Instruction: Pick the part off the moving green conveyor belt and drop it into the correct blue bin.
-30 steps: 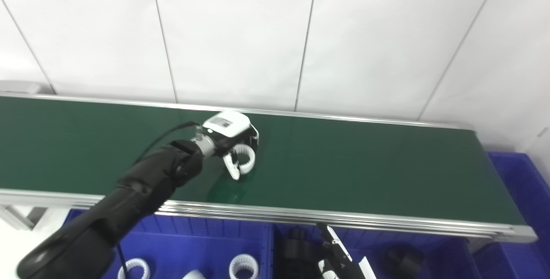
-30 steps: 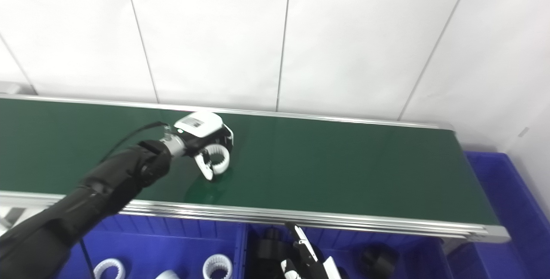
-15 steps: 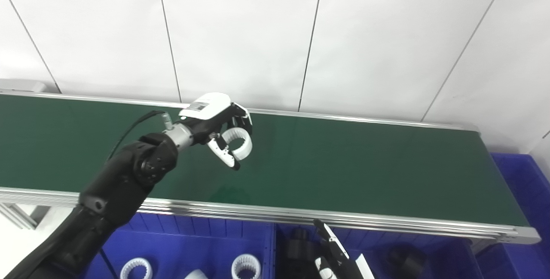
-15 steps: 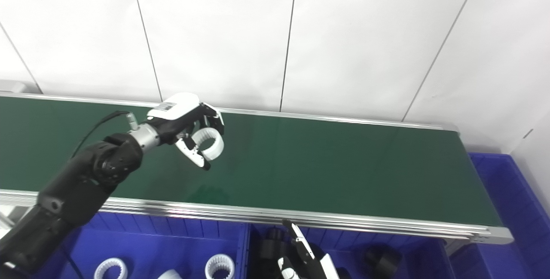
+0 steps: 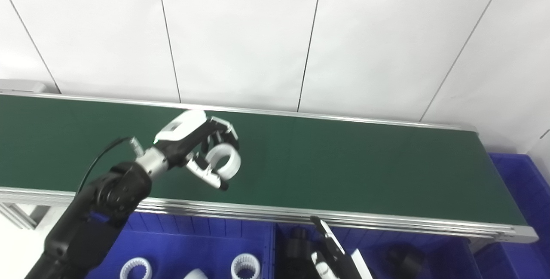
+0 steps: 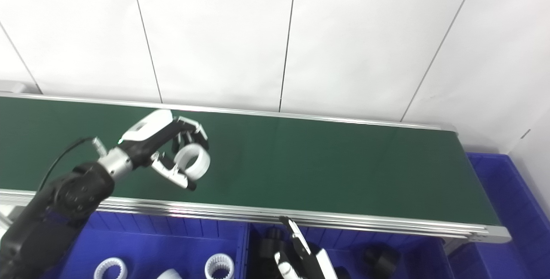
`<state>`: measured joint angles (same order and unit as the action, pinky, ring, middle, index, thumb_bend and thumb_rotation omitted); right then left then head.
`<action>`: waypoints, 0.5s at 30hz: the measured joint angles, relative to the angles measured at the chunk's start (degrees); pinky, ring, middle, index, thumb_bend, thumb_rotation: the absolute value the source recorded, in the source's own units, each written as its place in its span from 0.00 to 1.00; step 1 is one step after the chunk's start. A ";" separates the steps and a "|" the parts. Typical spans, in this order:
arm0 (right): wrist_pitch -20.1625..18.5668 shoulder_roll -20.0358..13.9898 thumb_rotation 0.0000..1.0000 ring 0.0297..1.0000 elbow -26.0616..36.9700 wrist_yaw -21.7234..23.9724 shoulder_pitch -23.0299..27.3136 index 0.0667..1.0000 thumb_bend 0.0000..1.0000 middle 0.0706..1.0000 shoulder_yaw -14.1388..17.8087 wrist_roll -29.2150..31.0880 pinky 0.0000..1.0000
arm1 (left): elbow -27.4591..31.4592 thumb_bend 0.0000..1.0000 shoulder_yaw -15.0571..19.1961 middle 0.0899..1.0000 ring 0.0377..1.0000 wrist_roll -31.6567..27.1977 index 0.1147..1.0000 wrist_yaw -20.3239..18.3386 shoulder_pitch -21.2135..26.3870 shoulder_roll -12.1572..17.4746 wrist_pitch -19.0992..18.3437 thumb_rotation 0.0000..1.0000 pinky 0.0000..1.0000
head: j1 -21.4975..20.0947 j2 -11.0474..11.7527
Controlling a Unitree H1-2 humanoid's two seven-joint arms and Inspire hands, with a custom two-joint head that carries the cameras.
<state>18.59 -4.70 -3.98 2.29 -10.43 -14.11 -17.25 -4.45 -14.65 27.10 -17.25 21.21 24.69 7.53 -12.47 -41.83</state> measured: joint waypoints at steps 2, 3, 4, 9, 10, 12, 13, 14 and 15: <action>-0.14 0.13 0.99 0.97 0.02 0.00 0.45 0.96 0.32 0.97 0.04 0.01 0.95 | -0.05 0.50 0.13 0.46 0.42 -1.65 0.40 -0.63 -0.89 -0.13 0.00 0.00 0.31 | -1.92 -0.96; -0.32 0.29 0.99 0.97 0.02 0.01 0.74 0.96 0.32 0.98 0.03 0.01 0.95 | -0.16 0.50 0.30 0.46 0.42 -2.69 0.40 -1.06 -1.30 -0.18 0.12 0.00 0.30 | -2.72 -1.41; -0.58 0.44 0.98 0.97 0.02 0.01 0.99 0.96 0.32 0.98 0.03 0.00 0.95 | -0.32 0.50 0.35 0.46 0.42 -3.48 0.40 -1.24 -1.61 -0.23 0.22 0.00 0.30 | -2.73 -1.41; -2.67 0.83 0.97 0.97 0.13 0.21 1.88 0.96 0.34 0.98 0.01 0.00 0.99 | -2.96 0.48 0.14 0.46 0.44 -7.13 0.41 -1.40 -5.20 -2.38 1.91 0.00 0.38 | -3.00 -1.76; -2.78 0.83 0.98 0.97 0.17 0.33 1.81 0.96 0.34 0.98 0.01 0.04 0.98 | -3.52 0.48 0.15 0.46 0.44 -7.64 0.41 -1.40 -6.42 -2.82 2.29 0.00 0.40 | -2.91 -1.68; -2.87 0.79 0.98 0.97 0.17 0.38 1.80 0.96 0.34 0.98 0.03 0.12 0.97 | -4.58 0.48 0.15 0.46 0.44 -7.99 0.41 -1.38 -7.40 -3.33 2.85 0.00 0.40 | -2.82 -1.68; -2.95 0.79 0.98 0.97 0.18 0.50 1.84 0.96 0.34 0.98 0.04 0.14 0.96 | -5.02 0.48 0.22 0.46 0.44 -8.18 0.41 -1.32 -8.08 -3.64 2.87 0.00 0.41 | -2.82 -1.59; -3.02 0.79 0.99 0.97 0.26 0.50 1.84 0.96 0.34 0.98 0.04 0.14 0.95 | -5.32 0.48 0.19 0.46 0.44 -8.19 0.40 -1.31 -8.81 -3.88 2.90 0.00 0.41 | -2.82 -1.50; -3.10 0.79 0.99 0.97 0.38 0.52 1.84 0.96 0.34 0.98 0.05 0.14 0.95 | -5.75 0.48 0.17 0.46 0.45 -8.14 0.39 -1.27 -9.45 -4.12 3.01 0.00 0.41 | -2.91 -1.50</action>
<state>15.48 -3.91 -3.61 2.81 -8.59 -14.06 -17.11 -10.20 -14.48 18.96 -18.52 11.76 20.58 10.54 -15.38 -43.33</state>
